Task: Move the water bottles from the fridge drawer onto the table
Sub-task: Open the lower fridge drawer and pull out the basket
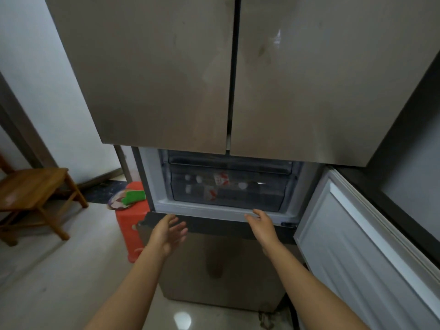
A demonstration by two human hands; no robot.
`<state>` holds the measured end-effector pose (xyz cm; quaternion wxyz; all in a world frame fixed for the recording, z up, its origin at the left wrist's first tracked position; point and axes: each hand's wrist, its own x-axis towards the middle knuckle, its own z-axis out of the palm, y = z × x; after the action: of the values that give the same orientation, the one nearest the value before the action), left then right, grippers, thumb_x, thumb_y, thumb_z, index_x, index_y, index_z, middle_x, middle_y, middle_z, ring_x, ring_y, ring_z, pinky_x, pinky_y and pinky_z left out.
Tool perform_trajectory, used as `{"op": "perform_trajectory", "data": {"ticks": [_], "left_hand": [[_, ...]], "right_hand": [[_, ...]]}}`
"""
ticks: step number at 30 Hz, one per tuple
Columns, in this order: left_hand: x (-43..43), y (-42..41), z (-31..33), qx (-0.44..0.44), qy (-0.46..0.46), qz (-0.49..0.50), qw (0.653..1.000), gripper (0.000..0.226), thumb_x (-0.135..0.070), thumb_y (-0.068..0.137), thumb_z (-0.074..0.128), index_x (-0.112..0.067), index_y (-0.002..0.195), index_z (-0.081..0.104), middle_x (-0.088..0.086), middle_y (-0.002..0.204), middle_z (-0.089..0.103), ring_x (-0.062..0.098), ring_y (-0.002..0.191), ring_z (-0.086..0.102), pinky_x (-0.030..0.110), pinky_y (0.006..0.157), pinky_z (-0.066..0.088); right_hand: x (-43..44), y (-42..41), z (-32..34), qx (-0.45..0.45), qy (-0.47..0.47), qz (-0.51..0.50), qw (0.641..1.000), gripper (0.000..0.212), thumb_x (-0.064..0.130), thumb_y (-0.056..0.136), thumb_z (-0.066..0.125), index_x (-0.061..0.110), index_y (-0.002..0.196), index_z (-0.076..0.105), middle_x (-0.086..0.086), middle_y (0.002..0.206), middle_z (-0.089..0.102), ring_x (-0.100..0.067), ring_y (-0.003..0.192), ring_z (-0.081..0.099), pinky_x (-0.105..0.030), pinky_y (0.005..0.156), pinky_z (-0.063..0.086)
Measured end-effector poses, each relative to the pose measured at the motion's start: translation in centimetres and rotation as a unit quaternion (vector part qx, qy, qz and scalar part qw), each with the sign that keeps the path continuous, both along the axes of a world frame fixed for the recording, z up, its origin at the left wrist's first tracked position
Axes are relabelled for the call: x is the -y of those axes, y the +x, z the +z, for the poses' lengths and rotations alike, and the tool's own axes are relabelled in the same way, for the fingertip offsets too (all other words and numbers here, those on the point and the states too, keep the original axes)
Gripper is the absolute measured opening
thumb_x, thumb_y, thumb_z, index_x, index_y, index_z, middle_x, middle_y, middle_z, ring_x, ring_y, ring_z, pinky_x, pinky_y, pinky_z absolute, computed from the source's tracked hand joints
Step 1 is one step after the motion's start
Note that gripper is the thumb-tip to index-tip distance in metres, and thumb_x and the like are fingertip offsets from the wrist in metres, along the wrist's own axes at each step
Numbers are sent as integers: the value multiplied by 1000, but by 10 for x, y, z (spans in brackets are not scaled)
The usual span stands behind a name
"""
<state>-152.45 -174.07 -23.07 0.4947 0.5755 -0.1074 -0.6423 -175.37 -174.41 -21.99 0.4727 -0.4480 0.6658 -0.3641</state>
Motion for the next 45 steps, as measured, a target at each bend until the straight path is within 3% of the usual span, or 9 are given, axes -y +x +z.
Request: {"op": "perform_trajectory", "data": {"ticks": [11, 20, 26, 29, 32, 37, 40, 43, 45], "left_hand": [[87, 3, -3, -220, -32, 123, 967, 46, -28, 93, 42, -17, 138, 35, 17, 143, 38, 32, 132, 37, 41, 107, 30], [147, 11, 3, -299, -112, 107, 942, 8, -10, 70, 41, -8, 72, 48, 17, 99, 55, 32, 90, 54, 46, 93, 37], [164, 13, -4, -301, -115, 110, 940, 32, -5, 56, 33, -10, 82, 52, 13, 100, 57, 29, 100, 53, 45, 104, 32], [168, 14, -7, -284, -107, 113, 946, 33, 1, 68, 29, -11, 88, 52, 11, 124, 51, 26, 124, 43, 38, 97, 34], [171, 17, -10, -249, -101, 84, 959, 48, 4, 82, 19, -12, 113, 52, 7, 141, 42, 24, 133, 36, 34, 92, 33], [168, 20, -8, -227, -98, 57, 967, 47, -4, 94, 17, -13, 136, 36, 10, 145, 39, 23, 133, 37, 41, 102, 32], [161, 19, -4, -235, -103, 63, 964, 50, 5, 83, 22, -9, 124, 47, 11, 143, 41, 24, 131, 40, 44, 108, 29], [153, 18, -2, -237, -110, 67, 963, 44, 9, 66, 26, -10, 95, 52, 12, 138, 44, 25, 130, 40, 44, 108, 29], [147, 19, -5, -240, -114, 66, 962, 58, 7, 60, 29, -10, 110, 51, 12, 130, 47, 24, 131, 40, 41, 105, 30]], "right_hand": [[83, -4, 8, 316, 16, -207, 926, 53, 22, 93, 50, 10, 140, 31, -15, 139, 41, -30, 128, 40, -41, 99, 35], [121, 0, 18, 477, -1, -286, 831, 16, 16, 93, 46, 14, 77, 49, -22, 142, 37, -33, 99, 54, -37, 92, 40], [138, -10, 10, 546, -13, -319, 775, 15, 24, 92, 45, 15, 80, 45, -24, 132, 44, -34, 130, 39, -41, 98, 38], [137, -15, 2, 560, -15, -267, 784, 24, 21, 72, 66, 14, 75, 44, -9, 104, 54, -31, 136, 31, -36, 80, 43], [133, -17, -1, 562, -10, -232, 794, 34, 18, 59, 75, 16, 74, 44, -1, 136, 48, -25, 140, 14, -36, 89, 39], [132, -18, -3, 567, -30, -261, 781, 62, 20, 93, 41, 18, 146, 9, -6, 153, 3, -28, 141, 12, -35, 73, 42], [128, -17, -1, 565, -22, -253, 785, 68, 18, 86, 52, 23, 145, 20, -6, 153, 20, -28, 141, 14, -37, 76, 43], [120, -14, 4, 546, -11, -219, 808, 40, 16, 53, 78, 15, 86, 56, -14, 93, 61, -30, 108, 56, -40, 70, 51], [115, -15, 1, 539, -15, -234, 809, 13, 19, 78, 61, 11, 78, 50, -12, 87, 56, -27, 94, 56, -42, 77, 47]]}}
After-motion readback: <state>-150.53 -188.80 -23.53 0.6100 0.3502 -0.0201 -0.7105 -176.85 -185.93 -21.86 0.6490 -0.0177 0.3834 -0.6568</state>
